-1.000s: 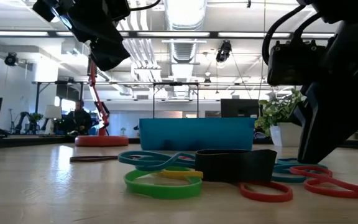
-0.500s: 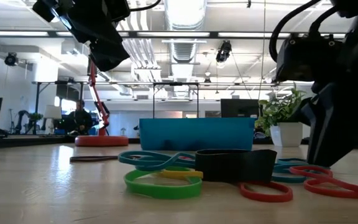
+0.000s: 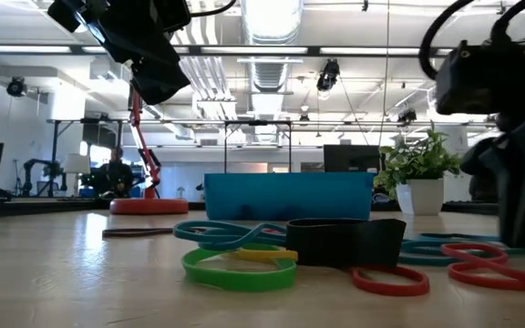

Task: Pick and place rubber bands into bin
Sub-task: Put the blue rubber band into the blue bin

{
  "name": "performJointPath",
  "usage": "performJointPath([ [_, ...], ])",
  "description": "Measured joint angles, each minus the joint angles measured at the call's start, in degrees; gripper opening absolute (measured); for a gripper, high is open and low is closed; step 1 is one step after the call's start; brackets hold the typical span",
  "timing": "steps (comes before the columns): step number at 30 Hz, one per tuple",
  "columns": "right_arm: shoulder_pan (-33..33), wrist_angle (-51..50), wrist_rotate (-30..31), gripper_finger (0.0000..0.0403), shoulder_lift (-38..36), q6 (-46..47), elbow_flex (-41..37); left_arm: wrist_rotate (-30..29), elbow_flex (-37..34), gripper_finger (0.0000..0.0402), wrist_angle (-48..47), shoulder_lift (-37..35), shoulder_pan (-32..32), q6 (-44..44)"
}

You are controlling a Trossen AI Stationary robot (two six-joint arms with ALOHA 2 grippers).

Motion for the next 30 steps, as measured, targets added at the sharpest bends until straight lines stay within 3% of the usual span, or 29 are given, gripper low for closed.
performJointPath([
  [7,4.23,-1.22,4.67,0.0068,0.06,9.52,-0.13,-0.02,0.0,0.0149,0.01,0.0,-0.01,0.34],
  [13,5.19,-1.15,5.95,0.0068,0.09,11.32,-0.18,-0.04,0.0,0.0149,0.05,0.0,-0.01,1.37],
  [22,5.19,1.09,4.26,0.0068,0.35,-5.58,1.04,-0.04,-0.02,0.0149,0.03,0.0,-0.01,1.35],
  [30,3.77,-1.99,1.6,0.0068,0.13,-8.69,1.41,-0.04,-0.02,0.0149,0.03,0.0,-0.01,1.28],
])
